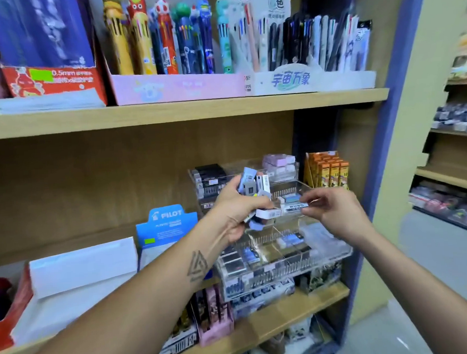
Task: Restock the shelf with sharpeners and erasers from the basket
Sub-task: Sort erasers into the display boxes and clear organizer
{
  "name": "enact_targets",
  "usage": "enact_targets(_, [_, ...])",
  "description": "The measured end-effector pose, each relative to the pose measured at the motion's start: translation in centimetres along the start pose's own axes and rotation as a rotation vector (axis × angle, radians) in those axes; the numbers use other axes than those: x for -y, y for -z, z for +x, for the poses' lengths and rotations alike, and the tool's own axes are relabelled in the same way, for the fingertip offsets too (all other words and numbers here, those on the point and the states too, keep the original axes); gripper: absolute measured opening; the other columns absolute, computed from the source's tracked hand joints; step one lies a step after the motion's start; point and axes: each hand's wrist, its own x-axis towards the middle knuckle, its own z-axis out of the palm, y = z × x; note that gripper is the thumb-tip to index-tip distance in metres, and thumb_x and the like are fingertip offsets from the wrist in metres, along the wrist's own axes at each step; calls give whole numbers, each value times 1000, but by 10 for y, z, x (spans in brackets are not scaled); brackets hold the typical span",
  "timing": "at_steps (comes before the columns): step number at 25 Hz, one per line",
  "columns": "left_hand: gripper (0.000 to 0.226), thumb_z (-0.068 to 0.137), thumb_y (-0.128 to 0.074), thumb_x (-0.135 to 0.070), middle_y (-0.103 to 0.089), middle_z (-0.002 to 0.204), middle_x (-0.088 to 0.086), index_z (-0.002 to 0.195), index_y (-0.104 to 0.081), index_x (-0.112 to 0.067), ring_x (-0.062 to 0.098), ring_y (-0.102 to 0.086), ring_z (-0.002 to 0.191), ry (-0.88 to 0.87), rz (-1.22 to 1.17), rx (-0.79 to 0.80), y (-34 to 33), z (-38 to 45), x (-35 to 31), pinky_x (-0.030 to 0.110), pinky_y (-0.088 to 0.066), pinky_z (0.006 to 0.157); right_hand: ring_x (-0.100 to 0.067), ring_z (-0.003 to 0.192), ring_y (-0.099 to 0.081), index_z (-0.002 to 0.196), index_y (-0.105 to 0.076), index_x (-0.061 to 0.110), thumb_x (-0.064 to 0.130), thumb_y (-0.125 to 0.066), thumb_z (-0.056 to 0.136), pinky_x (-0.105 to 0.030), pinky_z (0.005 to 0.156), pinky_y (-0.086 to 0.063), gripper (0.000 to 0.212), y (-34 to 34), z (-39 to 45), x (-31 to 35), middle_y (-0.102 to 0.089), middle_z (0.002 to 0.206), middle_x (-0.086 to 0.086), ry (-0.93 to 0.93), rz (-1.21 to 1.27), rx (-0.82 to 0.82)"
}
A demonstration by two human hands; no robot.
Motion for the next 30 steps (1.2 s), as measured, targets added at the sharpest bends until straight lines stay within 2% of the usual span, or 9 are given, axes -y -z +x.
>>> enact_targets(2, [59, 68, -72, 21, -66, 87, 12, 111, -64, -18, 28, -63, 67, 13, -9, 12, -17, 4, 14, 31, -51, 45, -7, 73, -64, 92, -75, 12, 7, -82, 78, 2, 64, -40, 16, 12, 3, -19, -72, 82, 1, -14, -106, -22])
enact_targets(4, [62, 66, -74, 22, -68, 95, 16, 110, -66, -21, 29, -66, 75, -2, -14, 22, -29, 8, 27, 42, -59, 57, -6, 70, -64, 89, -75, 12, 6, -82, 78, -1, 63, -41, 15, 18, 4, -36, -73, 80, 0, -12, -209, -35])
enact_targets(6, [63, 64, -75, 22, -69, 99, 16, 108, -68, -23, 29, -68, 82, -35, 11, 12, -36, 10, 39, 55, -60, 76, -14, 75, -67, 85, -74, 17, 8, -81, 78, -19, 69, -50, 14, 19, 5, -50, -72, 80, 1, -6, -346, -29])
enact_targets(8, [63, 64, -75, 22, -71, 98, 13, 104, -70, -26, 27, -69, 83, -63, 31, 2, -39, 10, 47, 57, -57, 80, -22, 82, -67, 83, -73, 19, 9, -78, 79, -34, 72, -54, 12, 20, 3, -55, -71, 82, 0, 6, -447, 7])
enact_targets(15, [66, 64, -75, 23, -72, 100, 8, 102, -71, -31, 28, -72, 86, -118, 54, -8, -40, 4, 53, 62, -57, 78, -18, 84, -65, 83, -71, 30, 19, -78, 82, -34, 71, -55, 13, 23, 3, -51, -69, 81, 11, -22, -511, 159])
enact_targets(20, [66, 65, -75, 22, -70, 99, 6, 106, -70, -30, 24, -69, 80, -132, 93, 17, -42, 2, 54, 45, -60, 67, -13, 88, -63, 77, -70, 31, 20, -80, 78, -30, 71, -51, 15, 23, 4, -46, -69, 85, 10, -4, -578, 261])
enact_targets(24, [66, 66, -76, 21, -70, 99, 8, 106, -69, -31, 25, -70, 83, -147, 93, 11, -42, 2, 56, 55, -58, 70, -14, 98, -53, 80, -74, 26, 19, -76, 81, -40, 80, -56, 7, 9, 5, -44, -69, 93, 5, 28, -672, 313])
enact_targets(27, [65, 66, -76, 20, -71, 96, 7, 106, -68, -30, 25, -69, 84, -164, 91, 20, -41, 3, 57, 56, -57, 72, -17, 75, -65, 92, -74, 17, 22, -68, 92, -28, 64, -54, 7, 13, 1, -20, -74, 89, -5, -137, -117, 249])
enact_targets(30, [63, 66, -76, 18, -72, 96, 8, 109, -67, -27, 24, -70, 87, -218, 54, -16, -40, 6, 58, 50, -59, 77, -28, 67, -70, 108, -61, 2, 24, -62, 97, -30, 59, -57, 25, 14, -14, 9, -72, 79, -22, -469, 607, 443])
